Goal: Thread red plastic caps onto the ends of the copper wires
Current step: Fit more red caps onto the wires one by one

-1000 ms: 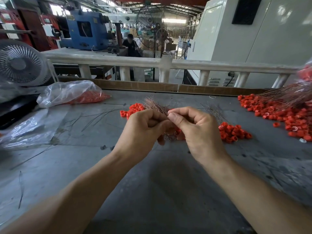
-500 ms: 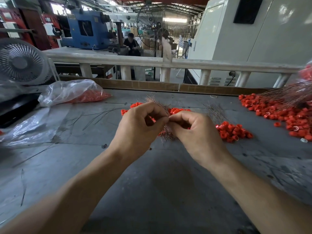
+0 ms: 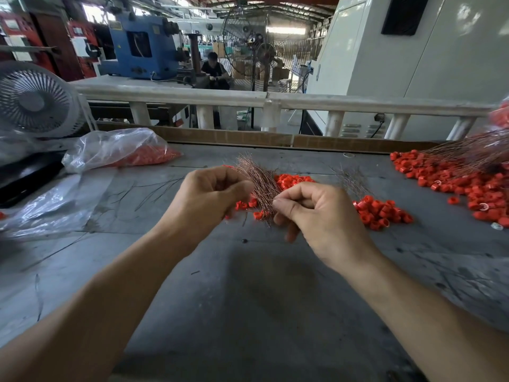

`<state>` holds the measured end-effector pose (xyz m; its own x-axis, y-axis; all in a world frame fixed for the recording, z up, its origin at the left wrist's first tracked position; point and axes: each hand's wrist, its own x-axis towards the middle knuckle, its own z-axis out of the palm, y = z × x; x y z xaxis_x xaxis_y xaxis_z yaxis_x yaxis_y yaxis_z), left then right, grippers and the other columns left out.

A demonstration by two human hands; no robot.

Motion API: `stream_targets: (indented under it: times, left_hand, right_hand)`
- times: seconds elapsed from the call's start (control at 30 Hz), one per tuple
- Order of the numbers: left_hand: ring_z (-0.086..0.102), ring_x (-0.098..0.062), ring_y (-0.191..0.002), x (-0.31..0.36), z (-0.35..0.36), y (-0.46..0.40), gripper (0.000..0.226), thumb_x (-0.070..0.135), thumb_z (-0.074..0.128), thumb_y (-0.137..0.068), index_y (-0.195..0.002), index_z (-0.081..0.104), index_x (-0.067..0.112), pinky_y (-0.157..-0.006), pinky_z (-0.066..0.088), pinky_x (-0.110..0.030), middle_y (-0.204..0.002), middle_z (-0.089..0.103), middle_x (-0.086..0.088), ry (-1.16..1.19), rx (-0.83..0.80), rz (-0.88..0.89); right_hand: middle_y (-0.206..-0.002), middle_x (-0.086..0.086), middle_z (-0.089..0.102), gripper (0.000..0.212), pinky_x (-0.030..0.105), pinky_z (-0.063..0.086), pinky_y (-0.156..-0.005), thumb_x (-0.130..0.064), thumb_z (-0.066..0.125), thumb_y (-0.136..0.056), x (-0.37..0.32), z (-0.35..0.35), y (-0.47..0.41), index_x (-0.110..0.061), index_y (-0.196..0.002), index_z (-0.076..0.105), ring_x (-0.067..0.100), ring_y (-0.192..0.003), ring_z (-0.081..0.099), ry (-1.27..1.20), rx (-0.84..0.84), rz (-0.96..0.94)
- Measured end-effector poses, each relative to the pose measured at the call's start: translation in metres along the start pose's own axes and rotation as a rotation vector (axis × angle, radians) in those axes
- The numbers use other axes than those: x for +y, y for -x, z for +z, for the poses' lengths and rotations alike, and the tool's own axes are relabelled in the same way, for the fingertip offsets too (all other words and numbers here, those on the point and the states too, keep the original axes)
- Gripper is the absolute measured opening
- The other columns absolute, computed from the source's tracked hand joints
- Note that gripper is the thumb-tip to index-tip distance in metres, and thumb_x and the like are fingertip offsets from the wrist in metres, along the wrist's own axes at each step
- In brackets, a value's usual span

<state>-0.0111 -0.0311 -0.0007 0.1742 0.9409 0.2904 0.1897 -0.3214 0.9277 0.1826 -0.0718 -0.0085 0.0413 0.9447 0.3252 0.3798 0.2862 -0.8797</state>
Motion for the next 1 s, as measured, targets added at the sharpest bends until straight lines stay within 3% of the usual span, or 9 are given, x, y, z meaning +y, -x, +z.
stream_targets:
  times: [0.1, 0.17, 0.3, 0.47, 0.57, 0.7, 0.83, 1.0]
  left_hand:
    - [0.047, 0.001, -0.041, -0.010, -0.014, -0.007, 0.017, 0.028, 0.072, -0.092, -0.076, 0.072, 0.020, -0.041, 0.043, -0.024, -0.057, 0.061, 0.017, -0.422, 0.183, -0.028]
    - [0.053, 0.000, -0.043, -0.018, -0.022, -0.010, 0.021, 0.034, 0.072, -0.090, -0.073, 0.070, 0.022, -0.048, 0.050, -0.028, -0.058, 0.062, 0.016, -0.586, 0.217, -0.083]
    - [0.063, -0.009, -0.066, -0.028, -0.023, -0.010, 0.024, 0.044, 0.076, -0.086, -0.071, 0.068, 0.026, -0.058, 0.050, -0.030, -0.069, 0.065, 0.013, -0.767, 0.172, -0.118]
    - [0.056, -0.007, -0.065, -0.028, -0.016, -0.008, 0.040, 0.059, 0.082, -0.073, -0.063, 0.063, 0.025, -0.052, 0.037, -0.027, -0.066, 0.061, 0.013, -0.891, 0.173, -0.083]
    - [0.057, -0.013, -0.070, -0.028, -0.012, -0.006, 0.047, 0.067, 0.079, -0.070, -0.064, 0.060, 0.025, -0.056, 0.039, -0.030, -0.069, 0.061, 0.010, -0.973, 0.156, -0.087]
    - [0.058, -0.014, -0.074, -0.025, -0.005, -0.006, 0.045, 0.066, 0.077, -0.074, -0.068, 0.061, 0.025, -0.061, 0.048, -0.032, -0.073, 0.061, 0.010, -1.014, 0.150, -0.090]
    - [0.061, -0.016, -0.078, -0.022, -0.007, -0.004, 0.027, 0.049, 0.079, -0.081, -0.075, 0.063, 0.028, -0.065, 0.052, -0.034, -0.077, 0.063, 0.011, -0.965, 0.133, -0.051]
    - [0.069, -0.011, -0.073, -0.010, 0.002, 0.002, 0.014, 0.020, 0.083, -0.081, -0.088, 0.073, 0.026, -0.073, 0.058, -0.033, -0.076, 0.072, 0.008, -0.501, 0.060, 0.021]
  right_hand:
    - [-0.067, 0.001, 0.073, 0.012, 0.020, 0.044, -0.045, -0.017, 0.072, -0.094, 0.002, -0.004, -0.001, -0.020, -0.083, 0.074, 0.013, -0.042, 0.057, -0.010, 0.073, 0.033]
    - [-0.067, -0.001, 0.072, 0.013, 0.021, 0.045, -0.046, -0.020, 0.071, -0.095, 0.003, -0.004, -0.001, -0.023, -0.083, 0.074, 0.009, -0.044, 0.054, 0.010, 0.106, 0.044]
    - [-0.071, -0.008, 0.072, 0.015, 0.025, 0.048, -0.061, -0.024, 0.067, -0.098, 0.007, -0.004, -0.002, -0.027, -0.084, 0.074, -0.001, -0.054, 0.056, 0.102, 0.126, 0.048]
    - [-0.072, -0.010, 0.073, 0.013, 0.023, 0.047, -0.062, -0.019, 0.068, -0.096, 0.011, -0.003, -0.002, -0.027, -0.087, 0.073, -0.004, -0.055, 0.059, 0.103, 0.120, 0.066]
    - [-0.072, -0.011, 0.074, 0.011, 0.020, 0.046, -0.061, -0.020, 0.069, -0.095, 0.011, -0.003, -0.001, -0.026, -0.087, 0.073, -0.004, -0.056, 0.061, 0.100, 0.111, 0.069]
    - [-0.072, -0.010, 0.075, 0.011, 0.017, 0.046, -0.056, -0.019, 0.070, -0.095, 0.009, -0.001, 0.000, -0.024, -0.086, 0.072, -0.003, -0.054, 0.059, 0.107, 0.101, 0.066]
    - [-0.071, -0.004, 0.074, 0.011, 0.011, 0.041, -0.049, -0.015, 0.069, -0.095, 0.007, -0.002, 0.001, -0.021, -0.086, 0.072, -0.002, -0.049, 0.057, 0.072, 0.088, 0.055]
    - [-0.072, -0.005, 0.073, 0.010, 0.015, 0.045, -0.057, -0.019, 0.071, -0.093, 0.005, -0.002, 0.001, -0.024, -0.085, 0.074, 0.003, -0.062, 0.064, 0.056, 0.109, 0.010]
